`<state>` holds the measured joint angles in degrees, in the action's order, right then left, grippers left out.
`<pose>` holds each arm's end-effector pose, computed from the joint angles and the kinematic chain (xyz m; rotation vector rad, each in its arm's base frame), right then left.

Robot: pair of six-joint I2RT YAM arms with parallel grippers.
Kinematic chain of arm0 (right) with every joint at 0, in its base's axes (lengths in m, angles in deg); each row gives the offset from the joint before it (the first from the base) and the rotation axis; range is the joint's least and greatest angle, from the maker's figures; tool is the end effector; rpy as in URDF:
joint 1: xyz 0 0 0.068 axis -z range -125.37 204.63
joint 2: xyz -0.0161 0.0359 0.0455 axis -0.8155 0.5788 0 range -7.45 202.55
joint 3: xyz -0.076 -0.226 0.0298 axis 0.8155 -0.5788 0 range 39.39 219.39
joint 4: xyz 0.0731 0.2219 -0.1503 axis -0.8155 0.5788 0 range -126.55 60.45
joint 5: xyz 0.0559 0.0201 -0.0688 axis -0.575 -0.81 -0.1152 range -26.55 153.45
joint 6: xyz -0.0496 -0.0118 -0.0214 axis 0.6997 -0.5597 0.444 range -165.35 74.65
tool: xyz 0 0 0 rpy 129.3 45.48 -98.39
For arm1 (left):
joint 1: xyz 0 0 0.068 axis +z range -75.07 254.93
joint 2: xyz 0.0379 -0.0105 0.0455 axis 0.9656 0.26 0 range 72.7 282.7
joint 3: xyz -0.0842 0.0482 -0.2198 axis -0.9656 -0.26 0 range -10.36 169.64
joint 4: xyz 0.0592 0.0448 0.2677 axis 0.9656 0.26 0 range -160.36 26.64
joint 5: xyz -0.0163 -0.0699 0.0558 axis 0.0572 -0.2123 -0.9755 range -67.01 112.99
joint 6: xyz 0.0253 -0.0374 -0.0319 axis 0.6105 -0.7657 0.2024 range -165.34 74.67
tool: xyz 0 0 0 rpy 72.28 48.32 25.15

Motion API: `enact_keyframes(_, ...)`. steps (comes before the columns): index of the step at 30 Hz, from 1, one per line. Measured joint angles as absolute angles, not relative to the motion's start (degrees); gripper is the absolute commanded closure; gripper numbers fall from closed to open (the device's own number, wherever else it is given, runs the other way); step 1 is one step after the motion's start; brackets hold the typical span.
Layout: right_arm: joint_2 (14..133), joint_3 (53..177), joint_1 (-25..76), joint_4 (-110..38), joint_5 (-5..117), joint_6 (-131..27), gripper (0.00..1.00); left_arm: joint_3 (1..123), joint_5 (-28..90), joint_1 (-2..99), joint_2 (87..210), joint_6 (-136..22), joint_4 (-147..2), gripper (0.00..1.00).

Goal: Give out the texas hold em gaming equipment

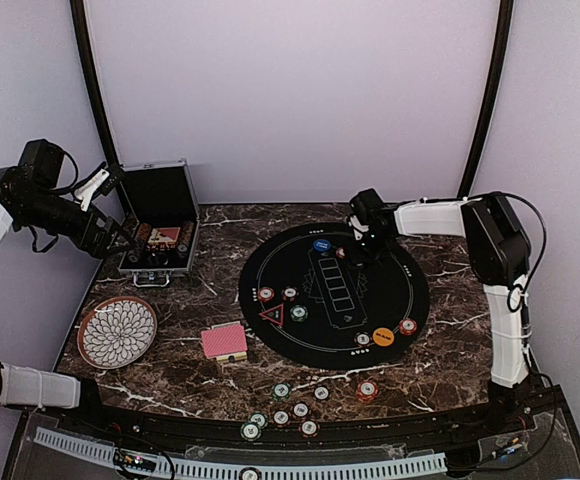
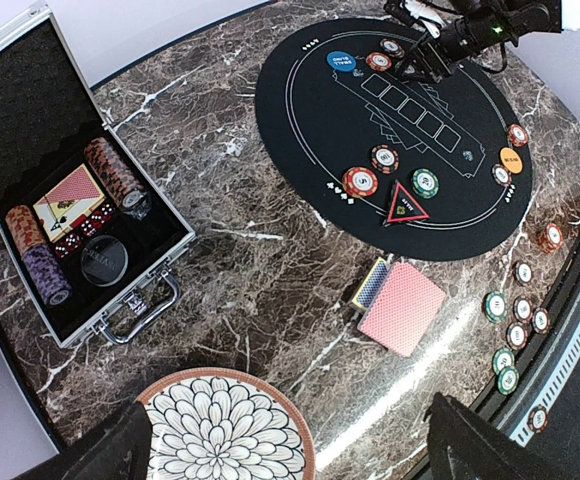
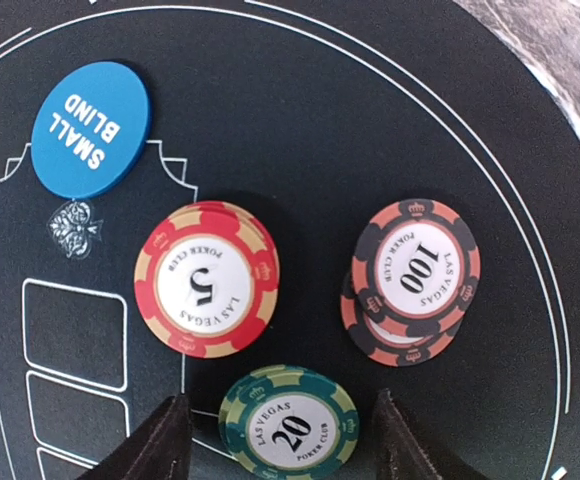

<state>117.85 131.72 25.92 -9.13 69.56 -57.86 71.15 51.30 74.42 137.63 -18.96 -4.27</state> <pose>0.4060 0.2178 0.1122 -0.3323 2.5983 0.1128 0.2262 -0.0199 0.3729 0.7508 2.2109 -0.3797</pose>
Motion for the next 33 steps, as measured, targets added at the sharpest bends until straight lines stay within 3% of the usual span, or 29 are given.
enact_keyframes(9, 106.92, 125.3, 22.32, -8.57, 71.07, -57.86, 0.32, 71.13, 51.3, 74.42, 137.63, -18.96, -4.27, 0.01)
enact_keyframes(16, 94.29, 119.77, 1.2, -9.57, 71.2, -56.81, 0.26, 70.78, 51.32, 74.42, 137.6, -18.94, -4.3, 0.01)
enact_keyframes(23, 94.11, 114.94, -15.45, -6.66, 67.96, -55.96, 0.2, 70.78, 51.48, 74.42, 137.6, -18.96, -4.3, 0.01)
enact_keyframes(33, 98.55, 112.71, -20.98, -6.05, 62.89, -56.09, 0.16, 70.8, 51.52, 74.42, 137.6, -18.96, -4.27, 0.01)
